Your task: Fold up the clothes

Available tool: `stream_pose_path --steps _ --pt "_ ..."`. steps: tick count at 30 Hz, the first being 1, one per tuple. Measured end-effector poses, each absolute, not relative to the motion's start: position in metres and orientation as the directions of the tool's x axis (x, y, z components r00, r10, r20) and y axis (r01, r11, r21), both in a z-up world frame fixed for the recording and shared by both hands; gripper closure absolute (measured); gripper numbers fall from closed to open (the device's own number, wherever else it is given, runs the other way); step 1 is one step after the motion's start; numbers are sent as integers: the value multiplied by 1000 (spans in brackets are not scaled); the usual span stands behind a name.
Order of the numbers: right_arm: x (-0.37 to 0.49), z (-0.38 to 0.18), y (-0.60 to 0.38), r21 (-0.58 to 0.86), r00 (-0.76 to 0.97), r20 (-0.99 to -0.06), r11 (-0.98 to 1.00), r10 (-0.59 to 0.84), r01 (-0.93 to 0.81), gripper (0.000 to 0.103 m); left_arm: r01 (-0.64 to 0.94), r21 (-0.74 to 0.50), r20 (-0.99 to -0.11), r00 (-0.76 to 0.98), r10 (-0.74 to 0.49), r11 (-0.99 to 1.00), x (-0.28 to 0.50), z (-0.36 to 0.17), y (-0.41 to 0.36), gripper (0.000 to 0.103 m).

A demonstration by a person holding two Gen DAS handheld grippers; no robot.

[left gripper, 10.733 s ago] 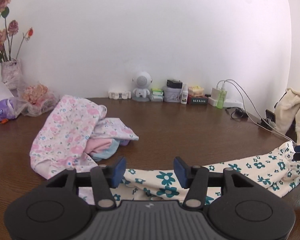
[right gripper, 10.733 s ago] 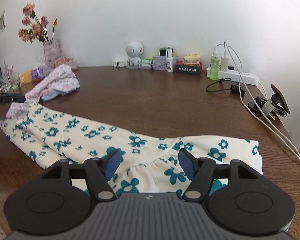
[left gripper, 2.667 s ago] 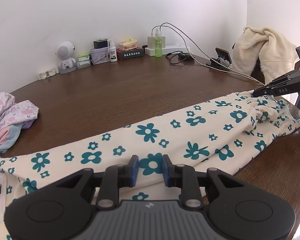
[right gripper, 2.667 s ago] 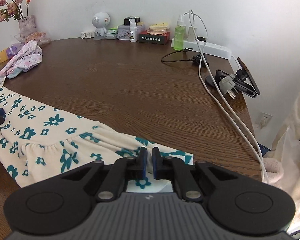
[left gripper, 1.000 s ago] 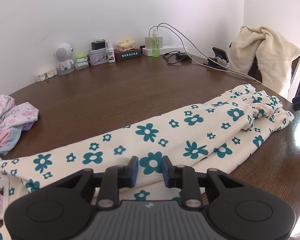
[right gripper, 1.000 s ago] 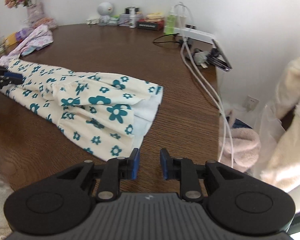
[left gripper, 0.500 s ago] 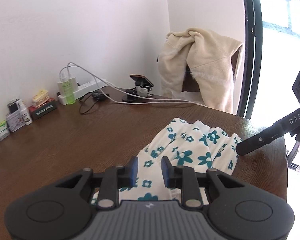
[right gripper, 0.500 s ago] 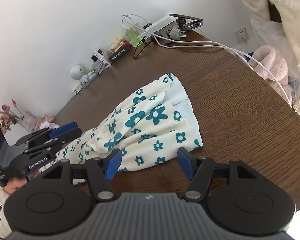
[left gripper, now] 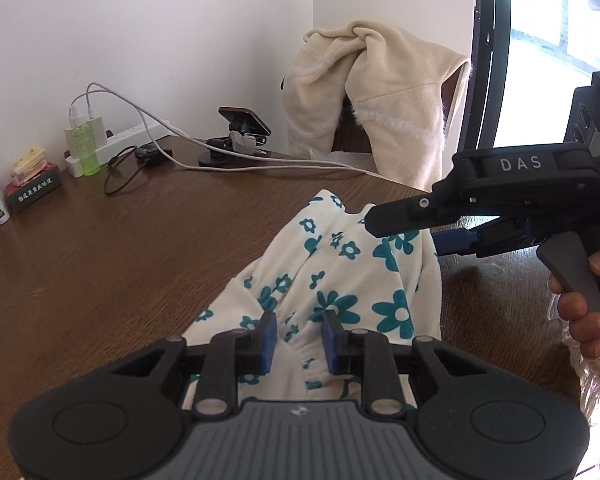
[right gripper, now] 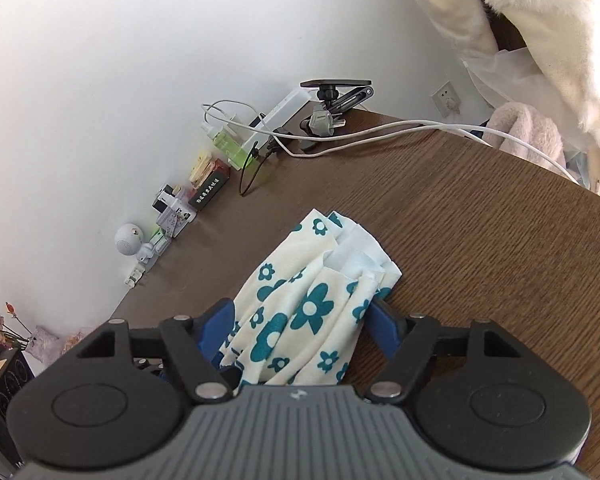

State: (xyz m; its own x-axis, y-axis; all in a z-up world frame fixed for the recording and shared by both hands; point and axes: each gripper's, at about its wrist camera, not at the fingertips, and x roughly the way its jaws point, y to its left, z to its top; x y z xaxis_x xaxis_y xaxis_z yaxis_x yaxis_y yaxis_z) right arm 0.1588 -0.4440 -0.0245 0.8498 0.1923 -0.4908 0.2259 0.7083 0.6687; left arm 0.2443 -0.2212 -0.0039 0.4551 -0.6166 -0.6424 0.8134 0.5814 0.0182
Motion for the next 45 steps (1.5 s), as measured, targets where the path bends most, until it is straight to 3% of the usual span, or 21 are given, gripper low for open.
stream_pose_path --steps 3,5,10,16,26,35,45 --pt "162 -26 -439 642 852 -501 725 151 249 49 812 9 -638 454 -622 584 244 -4 -220 81" --pt "162 -29 -439 634 851 -508 726 133 266 67 811 3 -635 454 -625 585 244 -4 -219 81" --pt "162 -31 -435 628 849 -508 738 146 249 90 812 0 -629 454 -631 584 244 -2 -218 80" --pt "152 -5 -414 523 889 -447 835 100 169 91 791 -1 -574 501 -648 612 231 21 -182 79" --pt "145 60 -314 80 925 -349 989 148 -128 91 603 -24 -545 661 -516 798 206 35 -65 79" --pt "155 41 -211 -188 843 -474 907 253 -377 91 535 -54 -447 742 -500 843 176 62 -7 79" --pt "141 13 -190 -273 810 -530 855 249 -442 91 652 -83 -457 647 -610 754 205 61 -61 80"
